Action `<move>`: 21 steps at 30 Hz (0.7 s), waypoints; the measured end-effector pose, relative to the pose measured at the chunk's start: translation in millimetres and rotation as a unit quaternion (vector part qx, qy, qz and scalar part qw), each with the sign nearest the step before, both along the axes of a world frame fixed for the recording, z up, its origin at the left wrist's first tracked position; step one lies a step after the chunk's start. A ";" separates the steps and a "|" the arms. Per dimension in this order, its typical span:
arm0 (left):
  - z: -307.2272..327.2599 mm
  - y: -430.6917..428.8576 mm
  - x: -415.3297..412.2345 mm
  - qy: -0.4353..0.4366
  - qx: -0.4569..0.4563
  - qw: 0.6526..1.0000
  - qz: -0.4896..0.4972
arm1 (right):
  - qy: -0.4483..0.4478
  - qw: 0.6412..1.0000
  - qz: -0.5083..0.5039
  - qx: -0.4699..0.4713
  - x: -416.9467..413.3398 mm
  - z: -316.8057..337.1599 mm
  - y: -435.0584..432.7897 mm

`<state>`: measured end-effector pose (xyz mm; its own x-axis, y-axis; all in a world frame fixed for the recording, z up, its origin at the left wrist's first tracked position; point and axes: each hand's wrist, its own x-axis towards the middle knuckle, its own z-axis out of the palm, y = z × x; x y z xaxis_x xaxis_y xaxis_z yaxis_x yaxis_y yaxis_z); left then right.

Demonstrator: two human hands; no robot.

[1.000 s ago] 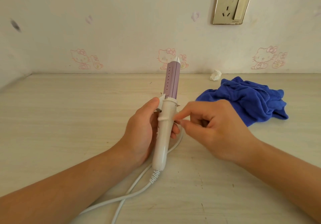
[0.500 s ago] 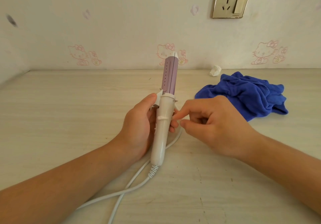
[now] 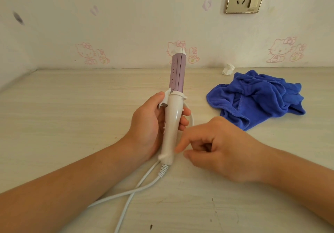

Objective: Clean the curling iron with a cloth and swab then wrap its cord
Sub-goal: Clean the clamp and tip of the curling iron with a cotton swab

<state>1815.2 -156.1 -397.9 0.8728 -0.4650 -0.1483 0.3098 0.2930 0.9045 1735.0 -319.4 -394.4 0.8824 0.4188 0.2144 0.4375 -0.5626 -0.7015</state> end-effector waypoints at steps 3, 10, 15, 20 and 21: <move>-1.0 0.4 0.7 0.002 0.006 1.000 0.001 | -0.023 0.997 -0.062 0.024 6.0 0.0 -5.7; -2.7 -0.7 1.2 -0.001 -0.016 1.000 0.007 | -0.055 0.996 -0.066 0.029 10.2 -0.8 -4.6; -6.9 -0.8 3.6 -0.020 0.004 1.000 0.016 | -0.054 0.997 -0.048 0.029 7.6 0.9 -5.9; -10.6 -1.4 4.6 -0.046 0.005 0.998 0.035 | -0.105 0.983 -0.147 0.039 18.1 3.7 -8.3; -10.8 -1.5 4.6 -0.050 0.003 0.998 0.035 | -0.115 0.977 -0.174 0.046 22.5 6.7 -11.6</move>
